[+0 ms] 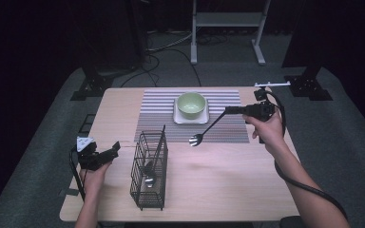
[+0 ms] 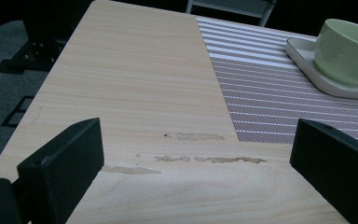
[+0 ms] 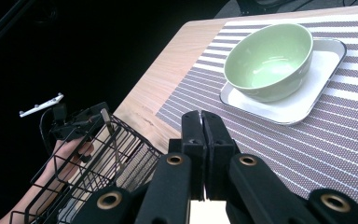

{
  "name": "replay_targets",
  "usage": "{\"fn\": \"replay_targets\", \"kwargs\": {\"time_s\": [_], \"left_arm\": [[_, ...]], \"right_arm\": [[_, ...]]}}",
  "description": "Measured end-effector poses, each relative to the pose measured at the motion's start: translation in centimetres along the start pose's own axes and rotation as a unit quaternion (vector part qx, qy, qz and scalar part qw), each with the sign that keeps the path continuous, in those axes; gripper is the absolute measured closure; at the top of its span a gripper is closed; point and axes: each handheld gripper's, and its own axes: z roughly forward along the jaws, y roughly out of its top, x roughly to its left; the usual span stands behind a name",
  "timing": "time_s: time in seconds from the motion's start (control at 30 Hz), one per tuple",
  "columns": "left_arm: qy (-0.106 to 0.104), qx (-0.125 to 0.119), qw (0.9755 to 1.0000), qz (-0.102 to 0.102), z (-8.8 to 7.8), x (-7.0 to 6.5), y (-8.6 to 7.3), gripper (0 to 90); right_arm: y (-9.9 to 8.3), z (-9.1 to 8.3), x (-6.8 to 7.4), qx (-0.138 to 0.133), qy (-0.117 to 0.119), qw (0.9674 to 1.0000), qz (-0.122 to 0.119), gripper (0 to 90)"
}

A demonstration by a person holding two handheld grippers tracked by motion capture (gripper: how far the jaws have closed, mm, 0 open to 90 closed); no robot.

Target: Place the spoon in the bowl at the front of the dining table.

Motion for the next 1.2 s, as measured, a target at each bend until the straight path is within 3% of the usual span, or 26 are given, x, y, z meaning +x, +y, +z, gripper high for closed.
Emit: {"fn": "replay_targets", "kwargs": {"time_s": [1.2], "left_arm": [[-0.001, 0.000, 1.0000, 0.003, 0.0, 0.0, 0.0, 1.6]], "right_arm": [[1.8, 1.5, -0.8, -0.009, -0.019, 0.9997, 0.010, 88.7]]}}
